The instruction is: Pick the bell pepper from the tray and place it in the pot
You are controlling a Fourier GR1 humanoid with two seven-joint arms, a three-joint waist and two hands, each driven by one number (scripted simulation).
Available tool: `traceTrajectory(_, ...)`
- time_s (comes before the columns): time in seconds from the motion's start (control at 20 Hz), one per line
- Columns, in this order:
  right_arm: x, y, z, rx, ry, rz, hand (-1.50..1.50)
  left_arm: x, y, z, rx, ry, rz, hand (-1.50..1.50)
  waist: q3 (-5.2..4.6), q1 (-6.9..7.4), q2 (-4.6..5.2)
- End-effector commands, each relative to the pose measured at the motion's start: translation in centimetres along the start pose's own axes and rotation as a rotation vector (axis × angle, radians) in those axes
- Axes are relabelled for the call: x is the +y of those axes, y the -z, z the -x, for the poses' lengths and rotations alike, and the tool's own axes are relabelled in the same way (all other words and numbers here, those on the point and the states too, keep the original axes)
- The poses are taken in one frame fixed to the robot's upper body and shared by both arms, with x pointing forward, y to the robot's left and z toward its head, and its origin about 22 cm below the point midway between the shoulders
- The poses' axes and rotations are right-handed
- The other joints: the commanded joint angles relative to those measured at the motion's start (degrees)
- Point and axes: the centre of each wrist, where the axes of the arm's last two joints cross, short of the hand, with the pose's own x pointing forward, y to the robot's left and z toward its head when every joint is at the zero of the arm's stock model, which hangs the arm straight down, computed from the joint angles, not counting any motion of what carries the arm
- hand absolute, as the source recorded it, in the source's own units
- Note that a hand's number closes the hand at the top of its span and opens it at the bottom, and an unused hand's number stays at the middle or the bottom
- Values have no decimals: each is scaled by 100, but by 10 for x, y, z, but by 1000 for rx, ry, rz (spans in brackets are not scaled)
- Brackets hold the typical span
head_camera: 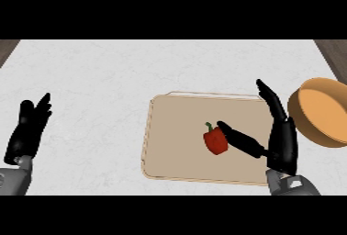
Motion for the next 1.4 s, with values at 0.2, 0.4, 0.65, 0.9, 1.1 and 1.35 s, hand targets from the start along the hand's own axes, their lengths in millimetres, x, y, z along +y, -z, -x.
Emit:
traceTrajectory(0.2, -12, -9, -32, 166, -358, -134, -150, 4, -7, -4, 19, 11, -14, 0, -9, -53, -21)
traceTrajectory(0.4, -18, -7, -73, 247, -501, -272, -150, 9, -7, -9, 17, 19, -13, 0, -14, 3, -17)
traceTrajectory(0.65, -17, -8, -96, 388, -617, -509, -150, -5, -13, -5, 24, 10, 5, 0, 1, 64, 15)
traceTrajectory(0.9, -3, -9, -118, 451, -605, -656, -150, -6, -12, -13, 13, 39, -23, 0, 9, 49, 28)
traceTrajectory(1.1, 0, 7, -118, 516, -628, -621, -150, 0, -16, -17, 0, 22, 10, 0, 12, 67, 26)
traceTrajectory(1.35, -6, 12, -110, 556, -626, -622, -150, -8, -22, -6, 19, 12, -14, 0, 16, 38, 22)
